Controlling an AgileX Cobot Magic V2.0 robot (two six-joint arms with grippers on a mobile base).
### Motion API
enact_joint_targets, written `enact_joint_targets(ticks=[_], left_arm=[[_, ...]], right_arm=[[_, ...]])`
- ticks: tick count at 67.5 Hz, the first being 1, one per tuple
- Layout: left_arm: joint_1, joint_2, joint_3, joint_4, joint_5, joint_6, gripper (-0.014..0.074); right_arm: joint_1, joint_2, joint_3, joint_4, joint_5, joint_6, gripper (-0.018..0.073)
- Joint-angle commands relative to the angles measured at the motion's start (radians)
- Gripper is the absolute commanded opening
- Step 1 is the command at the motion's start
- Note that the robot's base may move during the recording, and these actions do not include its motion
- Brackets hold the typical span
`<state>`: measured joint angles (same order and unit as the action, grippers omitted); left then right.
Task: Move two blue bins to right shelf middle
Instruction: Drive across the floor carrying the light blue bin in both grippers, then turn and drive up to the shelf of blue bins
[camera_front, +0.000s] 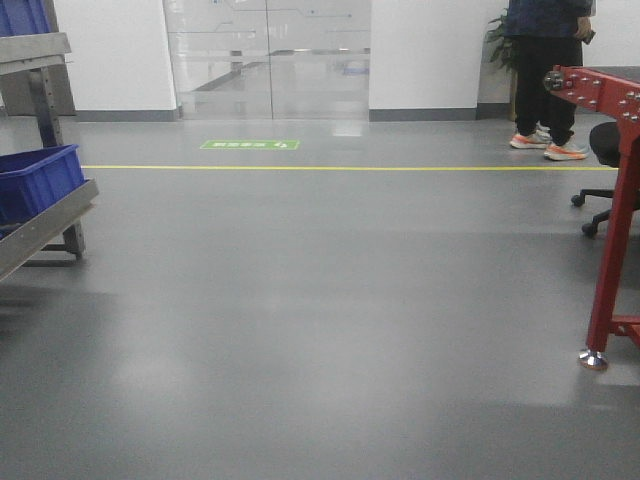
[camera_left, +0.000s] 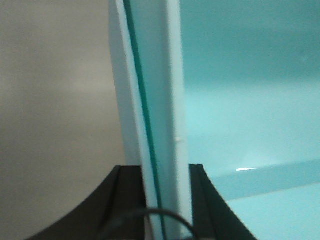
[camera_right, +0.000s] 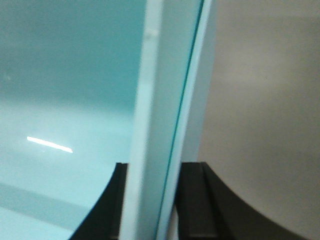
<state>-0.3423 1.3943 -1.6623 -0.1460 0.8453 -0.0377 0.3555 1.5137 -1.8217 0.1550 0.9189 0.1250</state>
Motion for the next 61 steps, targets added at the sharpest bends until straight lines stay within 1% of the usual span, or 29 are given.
enact_joint_targets(ticks=[1, 61], left_arm=[[0.001, -0.018, -0.017, -0.026, -0.079, 0.007, -0.0111], [0.001, -0.016, -0.017, -0.026, -0.079, 0.007, -0.0111]], right_arm=[[-0.004, -0.018, -0.013, -0.003, -0.085, -0.003, -0.0154], [-0.004, -0.018, -0.013, -0.003, -0.089, -0.003, -0.0154]])
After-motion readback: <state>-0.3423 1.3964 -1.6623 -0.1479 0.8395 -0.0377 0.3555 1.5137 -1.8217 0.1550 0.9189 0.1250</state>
